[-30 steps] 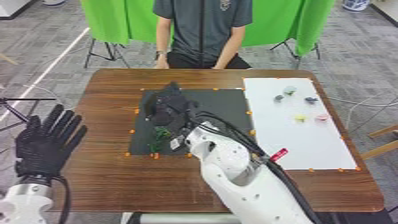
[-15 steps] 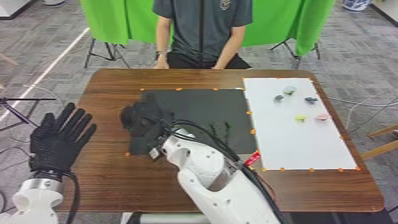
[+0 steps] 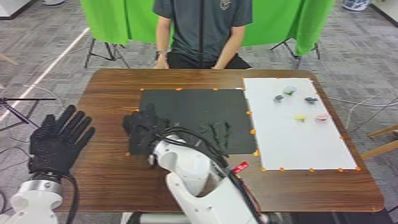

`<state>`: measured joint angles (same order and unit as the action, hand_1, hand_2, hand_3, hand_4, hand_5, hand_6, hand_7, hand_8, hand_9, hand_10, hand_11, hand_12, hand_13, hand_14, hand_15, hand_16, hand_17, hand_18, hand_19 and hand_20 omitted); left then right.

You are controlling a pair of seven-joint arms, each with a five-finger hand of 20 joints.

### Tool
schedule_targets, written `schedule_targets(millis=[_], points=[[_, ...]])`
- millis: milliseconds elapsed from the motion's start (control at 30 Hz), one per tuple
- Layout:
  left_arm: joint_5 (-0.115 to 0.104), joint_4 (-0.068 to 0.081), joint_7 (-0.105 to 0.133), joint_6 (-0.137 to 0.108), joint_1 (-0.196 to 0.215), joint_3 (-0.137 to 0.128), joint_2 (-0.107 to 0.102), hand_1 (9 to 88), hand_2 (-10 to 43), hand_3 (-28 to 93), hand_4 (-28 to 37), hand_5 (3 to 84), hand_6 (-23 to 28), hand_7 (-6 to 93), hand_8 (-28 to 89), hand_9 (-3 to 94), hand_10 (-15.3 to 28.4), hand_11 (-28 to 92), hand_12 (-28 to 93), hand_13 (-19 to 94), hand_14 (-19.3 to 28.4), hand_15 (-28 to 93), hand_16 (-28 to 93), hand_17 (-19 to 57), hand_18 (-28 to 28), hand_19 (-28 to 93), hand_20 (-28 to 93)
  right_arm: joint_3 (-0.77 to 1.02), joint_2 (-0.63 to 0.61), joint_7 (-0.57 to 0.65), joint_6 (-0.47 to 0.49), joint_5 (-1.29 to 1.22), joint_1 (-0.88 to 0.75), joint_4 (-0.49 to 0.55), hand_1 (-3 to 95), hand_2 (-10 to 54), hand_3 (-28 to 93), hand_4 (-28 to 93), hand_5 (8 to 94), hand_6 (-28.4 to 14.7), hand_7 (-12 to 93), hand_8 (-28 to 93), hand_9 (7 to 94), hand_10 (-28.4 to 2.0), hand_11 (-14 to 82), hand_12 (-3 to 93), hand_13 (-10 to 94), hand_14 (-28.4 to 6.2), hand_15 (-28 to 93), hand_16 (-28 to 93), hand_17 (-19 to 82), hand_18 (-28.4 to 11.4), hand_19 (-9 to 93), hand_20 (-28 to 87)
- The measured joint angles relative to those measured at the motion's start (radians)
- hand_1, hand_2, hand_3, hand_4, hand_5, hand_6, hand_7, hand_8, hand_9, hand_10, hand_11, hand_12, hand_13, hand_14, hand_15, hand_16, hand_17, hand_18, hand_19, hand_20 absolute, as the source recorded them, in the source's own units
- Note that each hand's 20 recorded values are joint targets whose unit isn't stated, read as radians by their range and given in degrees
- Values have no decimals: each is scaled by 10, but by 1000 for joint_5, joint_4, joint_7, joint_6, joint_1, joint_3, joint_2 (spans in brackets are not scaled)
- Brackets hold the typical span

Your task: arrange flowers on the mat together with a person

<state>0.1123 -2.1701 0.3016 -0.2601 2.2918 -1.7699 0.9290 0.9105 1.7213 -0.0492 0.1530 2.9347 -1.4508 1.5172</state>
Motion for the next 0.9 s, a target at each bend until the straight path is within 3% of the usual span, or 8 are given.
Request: schedule_targets(millis=[67, 133, 267, 333, 667, 800, 900], points=[[-3, 0, 0, -3, -3, 1, -1, 263, 157, 703, -283, 422, 67, 52, -76, 352, 127, 103, 78, 258, 109, 111, -26, -40, 109, 201, 117, -4, 0, 9, -1, -2, 1, -2, 464, -95, 802, -283, 617, 7, 270, -172, 698, -99, 208, 178, 519, -100, 329, 130, 81, -188, 563, -64], [-12, 0, 3, -12, -6, 5, -2, 256, 161, 704, -283, 425, 68, 54, -77, 357, 129, 106, 77, 260, 111, 117, -28, -40, 110, 206, 118, -4, 0, 18, 3, -2, 2, -2, 461, -95, 808, -283, 614, 4, 262, -174, 683, -103, 205, 161, 516, -102, 330, 127, 81, -189, 567, -67], [-58, -5, 31, -66, -17, 21, -5, 252, 162, 708, -283, 429, 68, 56, -78, 362, 131, 112, 76, 263, 110, 122, -32, -38, 110, 213, 118, -3, 2, 51, 10, -2, 5, -13, 453, -95, 811, -283, 598, -9, 248, -169, 658, -120, 195, 148, 501, -115, 342, 117, 80, -191, 579, -73], [-69, -5, 39, -75, -21, 24, -6, 253, 162, 709, -283, 429, 68, 57, -78, 363, 131, 113, 75, 263, 110, 123, -34, -38, 111, 214, 117, -3, 2, 73, 8, -2, 7, -21, 446, -95, 814, -283, 593, -16, 243, -168, 646, -129, 188, 142, 496, -120, 347, 111, 79, -192, 583, -77], [-67, -5, 51, -59, -21, 22, -7, 245, 166, 700, -283, 427, 67, 57, -80, 360, 129, 113, 73, 263, 110, 124, -38, -38, 111, 215, 114, -28, -15, 148, 4, -21, 26, -31, 405, -95, 816, -283, 556, -43, 220, -157, 580, -153, 179, 130, 450, -142, 377, 80, 68, -201, 615, -113], [-68, -4, 55, -36, -17, 16, -1, 235, 173, 690, -283, 425, 67, 54, -80, 358, 130, 110, 73, 260, 110, 123, -38, -38, 111, 214, 113, -105, -73, 262, 2, -184, 66, 11, 348, -95, 809, -283, 513, -24, 196, -154, 541, -120, 147, 105, 475, -133, 335, 58, 74, -201, 610, -121], [-68, -4, 55, -19, -8, -3, 14, 229, 182, 671, -283, 424, 67, 52, -79, 357, 132, 108, 73, 259, 112, 122, -37, -37, 111, 215, 114, -128, -132, 327, 7, -386, 90, 94, 332, -95, 799, -283, 491, -22, 189, -155, 479, -117, 136, 84, 458, -135, 322, 55, 80, -199, 607, -121]])
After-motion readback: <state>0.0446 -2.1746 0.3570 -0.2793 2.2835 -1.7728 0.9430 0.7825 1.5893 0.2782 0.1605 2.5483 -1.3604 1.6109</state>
